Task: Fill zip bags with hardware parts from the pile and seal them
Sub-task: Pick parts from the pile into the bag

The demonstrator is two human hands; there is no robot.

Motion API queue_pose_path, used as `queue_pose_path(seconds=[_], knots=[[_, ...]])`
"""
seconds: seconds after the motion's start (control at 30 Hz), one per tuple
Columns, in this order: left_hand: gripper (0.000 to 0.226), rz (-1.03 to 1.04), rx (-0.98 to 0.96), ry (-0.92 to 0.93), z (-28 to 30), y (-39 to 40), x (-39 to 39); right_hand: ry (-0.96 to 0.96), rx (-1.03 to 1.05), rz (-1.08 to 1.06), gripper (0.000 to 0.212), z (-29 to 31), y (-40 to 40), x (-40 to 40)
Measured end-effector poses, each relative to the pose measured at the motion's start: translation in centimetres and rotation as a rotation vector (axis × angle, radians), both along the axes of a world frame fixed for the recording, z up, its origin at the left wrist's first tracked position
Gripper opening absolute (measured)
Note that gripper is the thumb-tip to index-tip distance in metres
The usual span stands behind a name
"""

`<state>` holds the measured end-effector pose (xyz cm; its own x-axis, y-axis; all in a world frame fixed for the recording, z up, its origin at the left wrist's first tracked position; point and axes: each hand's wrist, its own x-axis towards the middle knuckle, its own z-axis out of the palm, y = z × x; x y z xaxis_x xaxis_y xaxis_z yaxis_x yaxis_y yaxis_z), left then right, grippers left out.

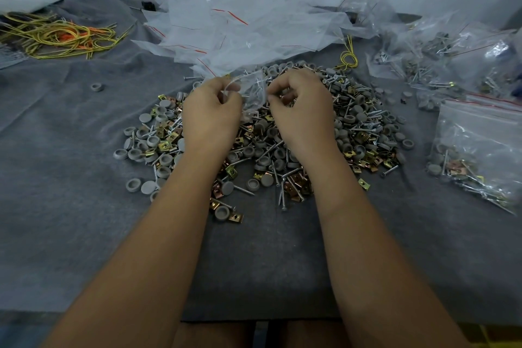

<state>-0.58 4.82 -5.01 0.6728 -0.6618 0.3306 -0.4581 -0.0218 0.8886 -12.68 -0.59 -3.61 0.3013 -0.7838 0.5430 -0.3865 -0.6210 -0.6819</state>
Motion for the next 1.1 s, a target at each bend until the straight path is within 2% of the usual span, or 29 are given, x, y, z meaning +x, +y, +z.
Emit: queue_pose_path(seconds=[0.17, 0.23, 0.37, 0.43, 0.53, 0.97, 1.1], knots=[[0.024, 0.139, -0.098, 0.083, 0.4, 0.1, 0.4, 0.045, 0.03, 0.022, 0.025, -0.1, 0.0, 0.0], [0.023, 0.165, -0.138, 0.089, 0.5, 0.2, 0.5, 0.158, 0.028, 0.1, 0.024, 0.0, 0.0, 0.0], [0.025, 0.162, -0.09, 0.081, 0.4, 0.1, 0.5, 0.457, -0.079, 0.266, 0.019, -0.1, 0.5, 0.4], [0.025, 0.154, -0.078, 0.08, 0.3, 0.0, 0.5, 0.519, -0.081, 0.284, 0.016, -0.3, 0.7, 0.6], [0.024, 0.131, -0.076, 0.075, 0.2, 0.0, 0.5, 0.594, -0.075, 0.276, 0.023, -0.6, 0.7, 0.5], [0.018, 0.076, -0.008, 0.022, 0.1, -0.1, 0.4, 0.601, -0.047, 0.277, 0.012, -0.4, 0.9, 0.7], [0.02, 0.075, -0.002, 0.024, 0.1, 0.0, 0.4, 0.519, 0.006, 0.29, 0.009, -0.3, 1.0, 0.5]])
